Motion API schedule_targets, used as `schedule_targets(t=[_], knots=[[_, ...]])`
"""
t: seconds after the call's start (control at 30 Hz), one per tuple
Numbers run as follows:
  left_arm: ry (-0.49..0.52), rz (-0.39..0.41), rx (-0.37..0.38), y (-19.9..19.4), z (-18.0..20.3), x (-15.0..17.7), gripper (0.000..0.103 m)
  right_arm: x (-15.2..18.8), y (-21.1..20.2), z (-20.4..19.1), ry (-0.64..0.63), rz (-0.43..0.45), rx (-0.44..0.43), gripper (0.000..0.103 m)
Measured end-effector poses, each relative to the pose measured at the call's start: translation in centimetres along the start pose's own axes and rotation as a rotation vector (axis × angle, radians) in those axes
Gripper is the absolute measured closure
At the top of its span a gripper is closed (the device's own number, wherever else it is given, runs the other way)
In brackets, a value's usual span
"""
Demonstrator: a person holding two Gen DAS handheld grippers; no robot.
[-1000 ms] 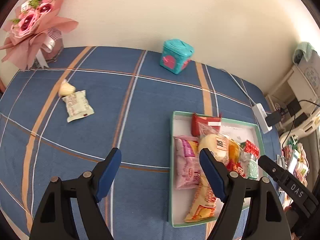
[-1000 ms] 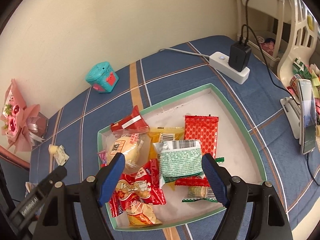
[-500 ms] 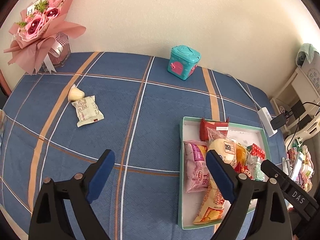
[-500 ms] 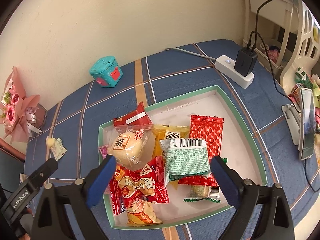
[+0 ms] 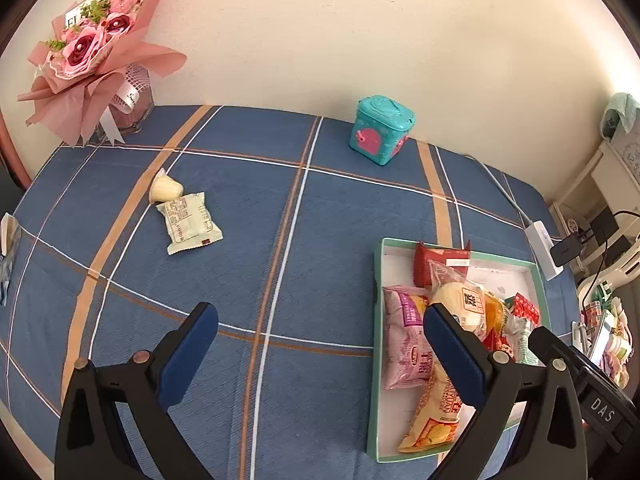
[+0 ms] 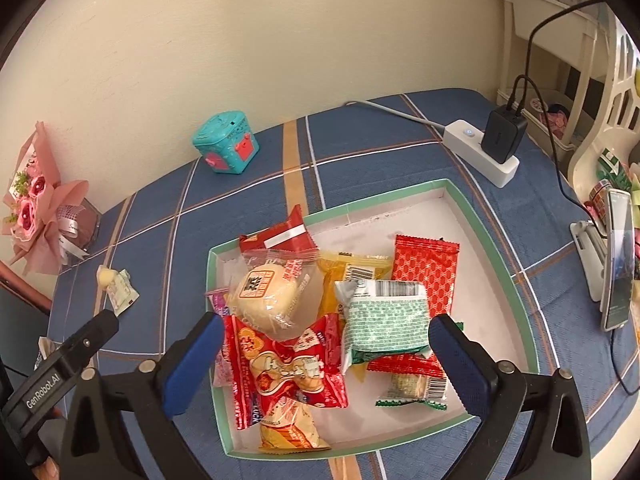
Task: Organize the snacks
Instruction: 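Move both grippers away from the tray toward the pudding cup and cream packet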
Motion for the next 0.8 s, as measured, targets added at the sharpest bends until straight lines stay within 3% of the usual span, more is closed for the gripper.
schedule_targets(t=[0.2,0.43,0.6,0.8], knots=[[0.007,-0.026,-0.038,0.1,-1.8,0.0,0.001,0.6,0.4,-2.0,-0.066,-0.016,0.003,0.000],[-0.078,-0.015,-0.054,-0.5,-5.8,-0.2,0.001,1.3,0.2,-5.4,-0.165,-0.010,-0.002,0.000],[-0.112,-0.005,-0.104,-1.2,-9.0,-0.3,0.001,2.0,0.1,-7.8,-0.231,-0.004,-0.013,0.000],[-0.168,0.018,-0.088,-2.0,-11.9,-0.5,0.001,3.1,0.5,-11.1,-0.304,-0.014,-0.021,0.000]])
Point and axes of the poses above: each gripper's, at about its wrist camera, not at the fingertips, and y roughly the way its jaws point, z to its right, x to its underside, the point moved 4 cm from there along y, roughly the way its jaws point, and after that the axes turned 8 degrees about -z, right-handed, at the moved point
